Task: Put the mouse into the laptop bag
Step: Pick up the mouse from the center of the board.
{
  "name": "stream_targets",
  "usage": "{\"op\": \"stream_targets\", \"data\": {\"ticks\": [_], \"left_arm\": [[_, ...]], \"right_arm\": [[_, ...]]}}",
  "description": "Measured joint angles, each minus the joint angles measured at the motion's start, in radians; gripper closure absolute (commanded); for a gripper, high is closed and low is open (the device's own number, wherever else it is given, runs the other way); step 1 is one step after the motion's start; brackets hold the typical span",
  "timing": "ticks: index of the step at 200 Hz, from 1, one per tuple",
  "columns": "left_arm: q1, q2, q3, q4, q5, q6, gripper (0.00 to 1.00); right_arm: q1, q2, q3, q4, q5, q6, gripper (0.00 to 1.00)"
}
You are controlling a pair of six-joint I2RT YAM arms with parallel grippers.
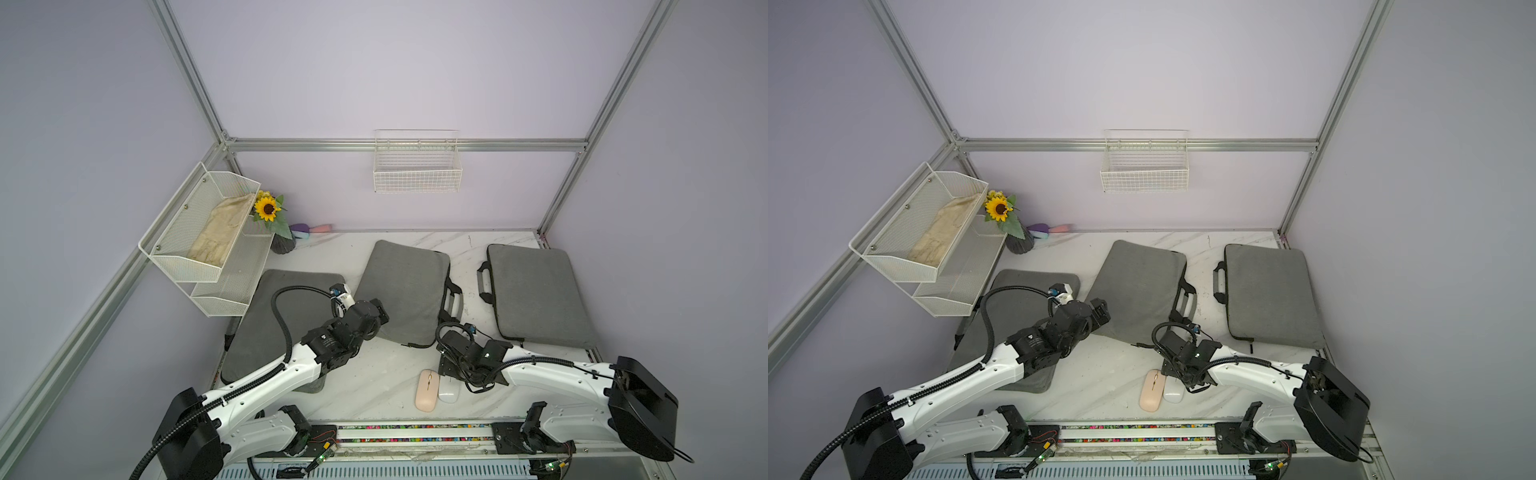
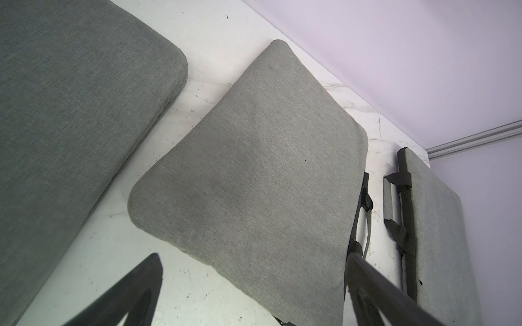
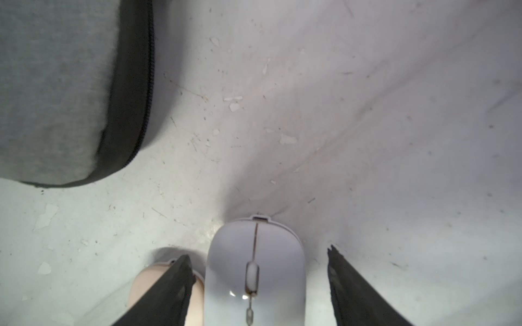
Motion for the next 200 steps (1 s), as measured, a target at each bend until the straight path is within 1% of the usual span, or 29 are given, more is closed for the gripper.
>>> {"op": "stream_targets", "data": {"ticks": [21,44,103,131,144,162,200], "left_arm": [[0.000,0.000,-0.002,0.007,0.009,0.000,0.00],[0.001,0.009,-0.002,0.016,0.020,0.000,0.00],[0.006,0.029,-0.002,0.019,0.040,0.000,0.00],[0.006,0.029,-0.002,0.019,0.045,0.000,0.00],[0.006,0.029,-0.002,0.019,0.048,0.000,0.00],[0.006,0.029,-0.002,0.027,0.057,0.004,0.00],[0.006,0.039,-0.002,0.045,0.086,0.027,0.00]], "right_arm": [[0.022,-0.086,-0.043,-0.008,-0.014,-0.010,0.25],[0.053,-0.106,-0.066,0.000,-0.038,-0.015,0.26],[0.130,0.003,-0.056,0.047,-0.055,-0.014,0.28],[0.142,0.027,-0.043,0.048,-0.047,-0.011,0.28],[0.145,0.039,-0.034,0.044,-0.040,-0.009,0.32],[0.147,0.053,-0.027,0.039,-0.024,-0.003,0.35],[0.151,0.090,-0.009,0.039,0.001,0.005,0.35]]}}
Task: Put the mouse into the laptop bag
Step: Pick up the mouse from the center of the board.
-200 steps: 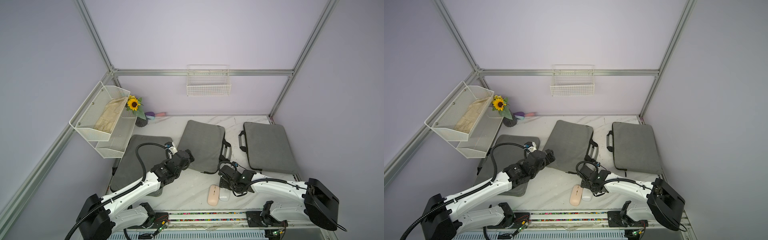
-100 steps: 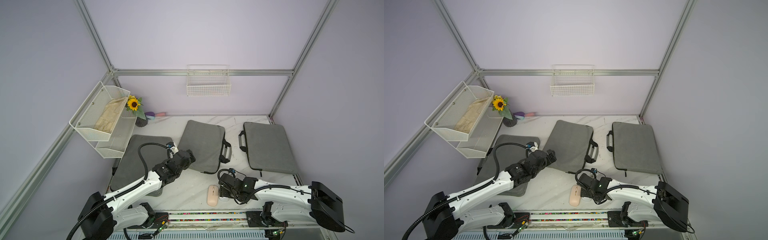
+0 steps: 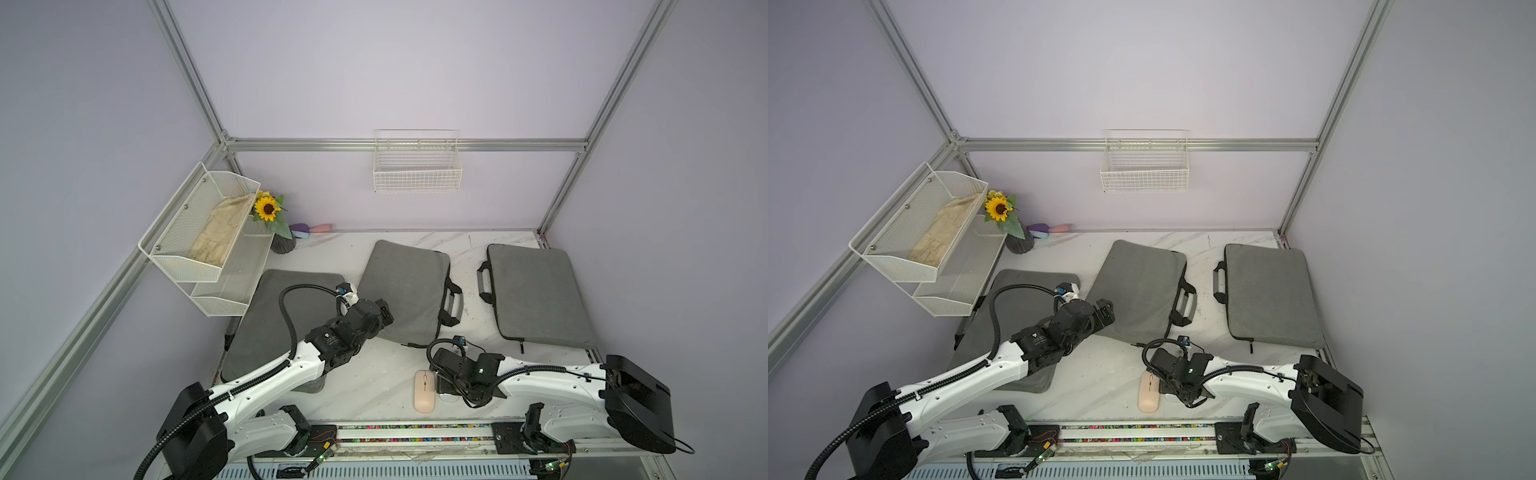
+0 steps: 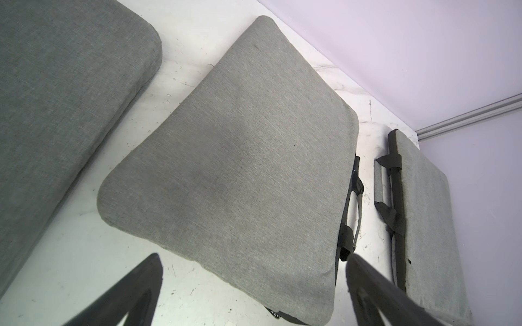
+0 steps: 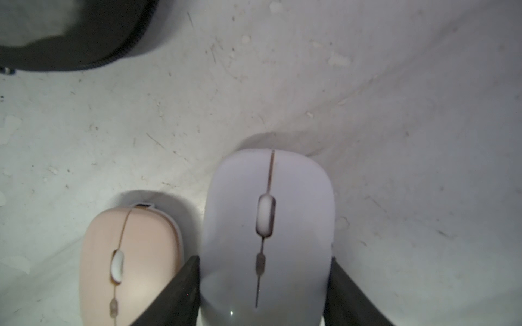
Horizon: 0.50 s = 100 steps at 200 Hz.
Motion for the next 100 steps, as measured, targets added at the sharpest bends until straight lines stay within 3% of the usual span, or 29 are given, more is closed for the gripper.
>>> {"op": "stream_targets", "data": {"ticks": [53,100], "left_arm": [[0.000,0.030,0.001,0.002,0.026,0.039,0.00],[0.000,0.080,0.002,-0.004,0.071,0.078,0.00]], "right_arm": [[0.004,0.054,0.032,0.015,0.041,-0.006,0.36],[-0.003,-0.031,0.001,-0.003,0.015,0.000,0.40]]}}
